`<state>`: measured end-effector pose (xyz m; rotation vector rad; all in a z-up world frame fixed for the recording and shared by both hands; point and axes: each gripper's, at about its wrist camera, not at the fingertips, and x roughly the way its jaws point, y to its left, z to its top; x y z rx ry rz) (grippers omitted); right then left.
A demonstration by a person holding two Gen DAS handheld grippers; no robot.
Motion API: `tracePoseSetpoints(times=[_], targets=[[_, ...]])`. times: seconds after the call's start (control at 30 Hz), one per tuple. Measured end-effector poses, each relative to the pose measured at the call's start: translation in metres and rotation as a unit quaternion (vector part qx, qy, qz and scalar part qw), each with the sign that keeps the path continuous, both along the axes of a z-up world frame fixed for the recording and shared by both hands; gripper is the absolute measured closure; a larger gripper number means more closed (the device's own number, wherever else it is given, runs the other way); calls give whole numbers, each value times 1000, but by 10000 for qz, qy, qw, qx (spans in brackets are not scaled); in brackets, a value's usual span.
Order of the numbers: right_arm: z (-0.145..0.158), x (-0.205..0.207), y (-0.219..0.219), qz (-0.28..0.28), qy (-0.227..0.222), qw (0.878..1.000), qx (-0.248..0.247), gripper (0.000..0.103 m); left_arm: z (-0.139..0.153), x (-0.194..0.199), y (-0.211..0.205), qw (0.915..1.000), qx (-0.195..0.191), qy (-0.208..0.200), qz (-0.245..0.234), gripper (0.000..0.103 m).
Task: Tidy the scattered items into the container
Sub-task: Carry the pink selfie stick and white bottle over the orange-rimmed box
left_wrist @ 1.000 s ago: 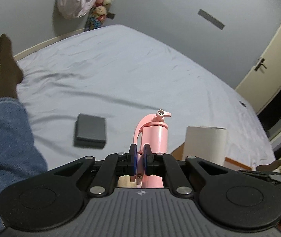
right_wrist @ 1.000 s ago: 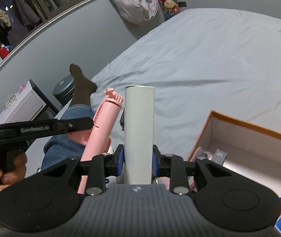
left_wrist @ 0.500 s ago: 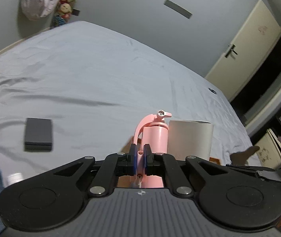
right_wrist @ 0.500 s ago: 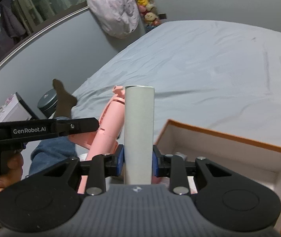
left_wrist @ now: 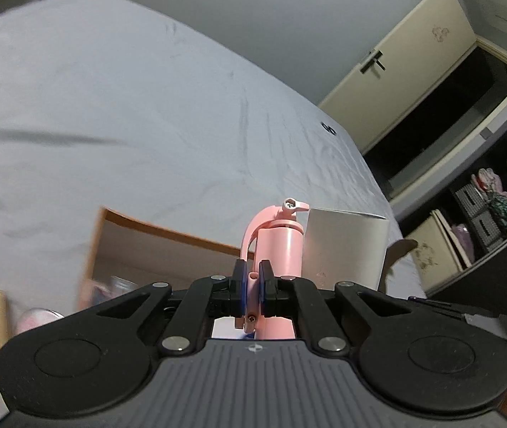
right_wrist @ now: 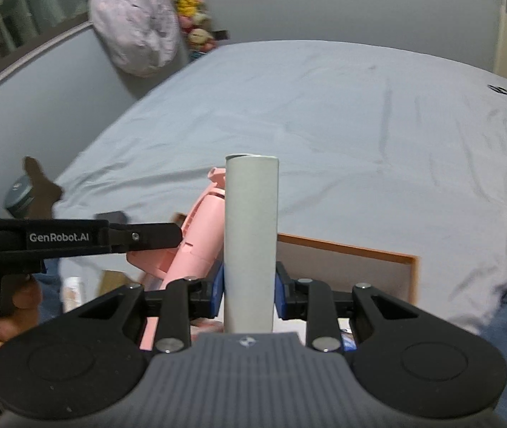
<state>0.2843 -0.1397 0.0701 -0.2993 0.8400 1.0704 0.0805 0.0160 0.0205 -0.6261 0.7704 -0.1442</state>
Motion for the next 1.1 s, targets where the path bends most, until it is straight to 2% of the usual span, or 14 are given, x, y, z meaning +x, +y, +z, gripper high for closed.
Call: tracePoseSetpoints(times=[0.27, 0.43, 0.53, 0.77, 0.97, 1.03, 1.1], targets=[[-22, 28, -30, -409, 162, 9979, -483, 73, -46, 17, -30, 9966, -623, 528, -118, 96], [-44, 39, -39, -592, 418, 9948, -715, 73, -68, 20, -39, 9960, -630, 628, -94, 95], [-56, 38, -41, -696, 301, 9926, -945, 72, -79, 21, -43, 9944, -775, 707, -163, 96], [-75, 39, -48, -820, 477, 9891, -1125, 72, -87, 22, -53, 9967, -450, 646, -198, 94], [-76, 39, -39, -830, 426, 9888, -1165, 73, -79, 23, -59, 9991, -106, 370, -189, 94], [-75, 40, -38, -855, 389, 9885, -1184, 72, -79, 26, -62, 9991, 78, 361, -198, 93], [-77, 38, -35, -876, 317, 9882, -1214, 72, -83, 27, -66, 9988, 58, 422, -240, 94]])
